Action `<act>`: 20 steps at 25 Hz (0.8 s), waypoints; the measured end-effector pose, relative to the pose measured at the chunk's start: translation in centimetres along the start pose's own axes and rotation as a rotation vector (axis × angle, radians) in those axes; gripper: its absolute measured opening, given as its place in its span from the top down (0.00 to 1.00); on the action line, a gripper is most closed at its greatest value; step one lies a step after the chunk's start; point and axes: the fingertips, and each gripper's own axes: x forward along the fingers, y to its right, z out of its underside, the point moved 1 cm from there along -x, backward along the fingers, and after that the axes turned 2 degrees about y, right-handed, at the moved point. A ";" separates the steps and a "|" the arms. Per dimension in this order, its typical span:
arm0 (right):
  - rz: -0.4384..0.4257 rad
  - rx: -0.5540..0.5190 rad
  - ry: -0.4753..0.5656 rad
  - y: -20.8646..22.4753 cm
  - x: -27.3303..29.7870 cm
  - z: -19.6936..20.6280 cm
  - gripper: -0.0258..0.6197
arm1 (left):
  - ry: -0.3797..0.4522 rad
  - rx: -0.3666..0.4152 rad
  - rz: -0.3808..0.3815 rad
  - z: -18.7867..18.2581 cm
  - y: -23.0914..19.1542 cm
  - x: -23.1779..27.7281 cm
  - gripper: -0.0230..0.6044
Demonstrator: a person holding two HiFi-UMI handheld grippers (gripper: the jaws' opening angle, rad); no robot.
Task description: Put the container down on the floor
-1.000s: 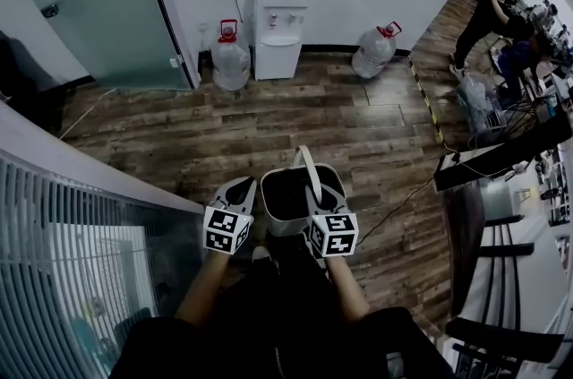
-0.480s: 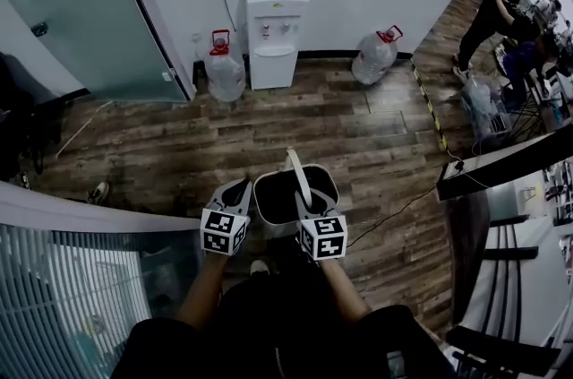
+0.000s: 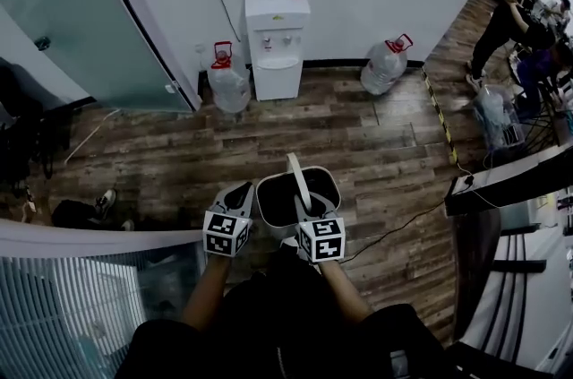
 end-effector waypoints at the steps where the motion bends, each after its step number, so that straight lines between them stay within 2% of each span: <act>1: -0.009 -0.002 -0.005 0.5 0.3 -0.2 0.86 | -0.002 0.001 -0.007 -0.3 0.1 0.6 0.94; 10: -0.047 0.011 -0.025 3.8 2.4 -1.5 0.86 | -0.022 0.010 -0.037 -1.9 0.2 3.8 0.94; 20: -0.036 0.036 -0.041 5.8 4.6 -2.5 0.86 | -0.034 0.006 -0.036 -3.2 -1.2 6.6 0.94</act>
